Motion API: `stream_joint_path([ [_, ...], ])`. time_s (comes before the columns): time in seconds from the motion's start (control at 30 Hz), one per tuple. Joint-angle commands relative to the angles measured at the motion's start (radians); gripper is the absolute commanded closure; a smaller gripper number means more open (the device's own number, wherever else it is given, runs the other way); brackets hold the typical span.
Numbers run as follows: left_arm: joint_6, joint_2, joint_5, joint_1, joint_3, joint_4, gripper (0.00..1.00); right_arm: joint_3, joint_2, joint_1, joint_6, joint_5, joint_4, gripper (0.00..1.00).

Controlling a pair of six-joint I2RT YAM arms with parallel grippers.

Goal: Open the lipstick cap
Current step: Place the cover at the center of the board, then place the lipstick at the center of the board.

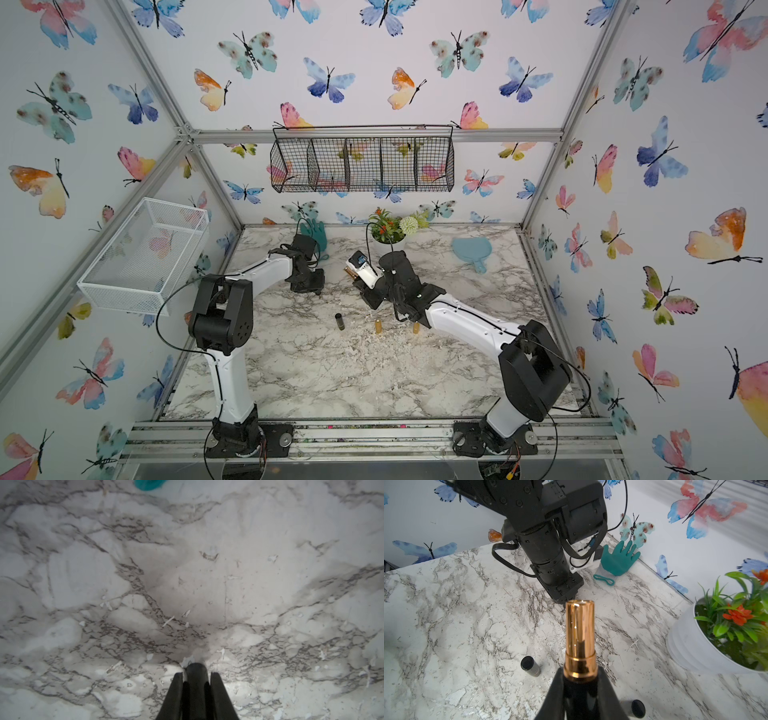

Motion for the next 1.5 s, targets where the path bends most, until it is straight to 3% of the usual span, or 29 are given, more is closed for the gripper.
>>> stream_joint_path([
  [0.0, 0.019, 0.033, -0.010, -0.004, 0.012, -0.045, 0.89, -0.017, -0.005, 0.004, 0.016, 0.011, 0.011, 0.85],
  [0.07, 0.021, 0.034, -0.012, -0.007, 0.007, -0.046, 0.85, -0.016, -0.002, 0.004, 0.016, 0.013, 0.007, 0.85],
  [0.23, 0.022, 0.004, -0.006, -0.010, 0.003, -0.046, 0.59, -0.020, -0.002, 0.004, 0.019, 0.015, 0.006, 0.85],
  [0.37, 0.020, -0.076, 0.016, -0.010, -0.009, -0.047, 0.48, -0.022, 0.004, 0.004, 0.022, 0.015, 0.012, 0.85],
  [0.6, 0.007, -0.260, 0.064, -0.008, 0.015, -0.095, 0.42, -0.020, 0.015, 0.004, 0.031, 0.005, 0.023, 0.84],
  [0.9, 0.016, -0.502, 0.528, 0.014, -0.032, -0.117, 0.42, -0.010, 0.050, 0.004, 0.046, -0.015, 0.048, 0.84],
  [1.0, 0.011, -0.550, 0.634, 0.014, -0.053, -0.117, 0.40, -0.006, 0.069, 0.005, 0.055, -0.031, 0.062, 0.84],
  [1.2, 0.008, -0.574, 0.710, 0.009, -0.077, -0.117, 0.39, 0.026, 0.101, 0.014, 0.065, -0.059, 0.073, 0.84],
  [1.47, 0.022, -0.535, 0.708, -0.017, -0.092, -0.107, 0.38, 0.076, 0.136, 0.039, 0.059, -0.072, 0.066, 0.84],
])
